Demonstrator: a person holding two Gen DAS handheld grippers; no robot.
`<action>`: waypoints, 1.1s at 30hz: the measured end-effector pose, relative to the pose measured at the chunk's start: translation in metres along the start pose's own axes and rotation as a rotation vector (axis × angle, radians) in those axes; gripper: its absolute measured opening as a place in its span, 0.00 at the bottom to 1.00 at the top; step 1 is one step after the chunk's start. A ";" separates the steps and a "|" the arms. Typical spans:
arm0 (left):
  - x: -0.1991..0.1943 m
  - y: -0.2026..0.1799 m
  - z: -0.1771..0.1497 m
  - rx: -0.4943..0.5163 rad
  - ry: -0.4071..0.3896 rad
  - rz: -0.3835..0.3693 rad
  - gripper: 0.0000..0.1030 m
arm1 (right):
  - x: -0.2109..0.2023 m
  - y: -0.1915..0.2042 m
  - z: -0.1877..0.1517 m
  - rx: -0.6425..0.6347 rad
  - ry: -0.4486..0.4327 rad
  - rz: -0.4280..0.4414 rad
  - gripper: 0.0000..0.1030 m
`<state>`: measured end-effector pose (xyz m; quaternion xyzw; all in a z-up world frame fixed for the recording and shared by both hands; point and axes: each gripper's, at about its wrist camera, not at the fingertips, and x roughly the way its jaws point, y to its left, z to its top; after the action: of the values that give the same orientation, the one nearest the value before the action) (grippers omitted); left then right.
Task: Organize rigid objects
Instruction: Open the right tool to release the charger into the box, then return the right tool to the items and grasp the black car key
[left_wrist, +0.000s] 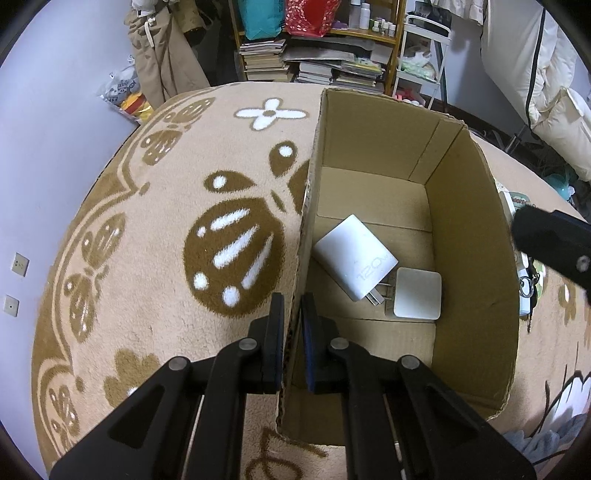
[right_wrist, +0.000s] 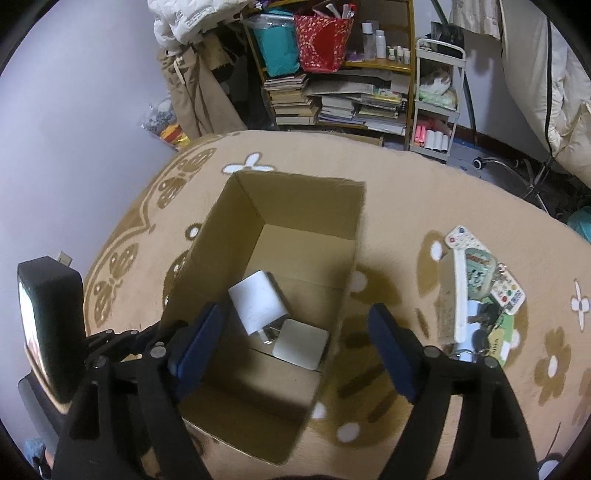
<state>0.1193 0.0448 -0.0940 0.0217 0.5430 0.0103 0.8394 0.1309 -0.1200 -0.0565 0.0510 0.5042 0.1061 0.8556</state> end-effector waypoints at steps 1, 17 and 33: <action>0.000 0.000 0.000 -0.001 0.000 -0.001 0.08 | -0.002 -0.004 0.001 0.001 -0.001 -0.002 0.84; 0.000 0.003 0.001 -0.009 -0.005 -0.002 0.08 | -0.010 -0.098 -0.014 0.072 -0.042 -0.084 0.84; 0.000 0.002 -0.002 -0.003 -0.030 0.007 0.09 | 0.015 -0.174 -0.048 0.227 0.017 -0.128 0.70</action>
<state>0.1176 0.0471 -0.0941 0.0224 0.5304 0.0135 0.8473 0.1188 -0.2866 -0.1260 0.1143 0.5225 -0.0062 0.8450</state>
